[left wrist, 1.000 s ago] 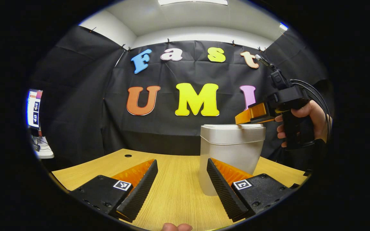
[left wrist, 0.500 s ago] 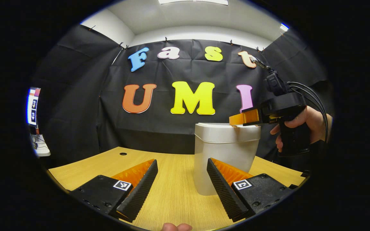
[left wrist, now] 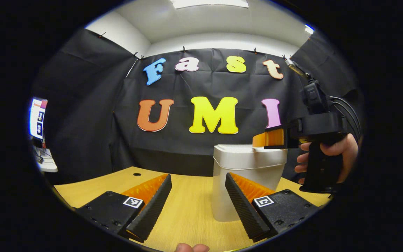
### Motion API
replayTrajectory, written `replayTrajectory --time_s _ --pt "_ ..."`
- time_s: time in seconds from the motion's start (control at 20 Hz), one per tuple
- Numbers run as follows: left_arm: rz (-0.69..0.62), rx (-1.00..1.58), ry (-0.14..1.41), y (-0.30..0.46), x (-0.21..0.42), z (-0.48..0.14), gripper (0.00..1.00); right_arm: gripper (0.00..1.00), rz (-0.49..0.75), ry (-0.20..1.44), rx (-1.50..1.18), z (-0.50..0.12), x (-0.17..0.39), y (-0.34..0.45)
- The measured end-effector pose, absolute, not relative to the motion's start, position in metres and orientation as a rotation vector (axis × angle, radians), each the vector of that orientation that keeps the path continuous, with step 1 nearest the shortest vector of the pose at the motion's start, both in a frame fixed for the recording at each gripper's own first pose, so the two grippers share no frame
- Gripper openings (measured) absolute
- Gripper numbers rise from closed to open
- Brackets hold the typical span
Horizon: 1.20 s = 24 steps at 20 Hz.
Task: Press the lid of the desktop garbage bin to open it, pick up the crumpled paper on the desktop and throw it into the bin, then pick up the pop can on the desktop and drop it into the bin, and finally close the garbage bin lid.
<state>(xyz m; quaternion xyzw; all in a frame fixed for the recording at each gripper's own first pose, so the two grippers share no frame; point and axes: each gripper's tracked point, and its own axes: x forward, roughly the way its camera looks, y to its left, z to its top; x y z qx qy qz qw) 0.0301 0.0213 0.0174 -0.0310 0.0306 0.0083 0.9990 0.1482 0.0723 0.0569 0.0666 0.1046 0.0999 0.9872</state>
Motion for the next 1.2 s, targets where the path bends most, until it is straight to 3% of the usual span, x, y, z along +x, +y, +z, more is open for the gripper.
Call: replayTrajectory --time_s 0.7,1.05,1.2 --pt "0.01 -0.061 0.039 0.001 0.025 0.038 0.98 0.97 0.111 0.074 0.051 0.026 0.072 0.006" --pt "0.007 -0.049 0.057 -0.003 0.028 0.04 0.99 0.92 0.095 0.106 0.14 0.0 0.07 -0.01" --pt "0.019 -0.032 0.05 0.003 0.02 0.037 0.99 0.95 0.085 0.07 0.089 0.004 0.059 -0.01"
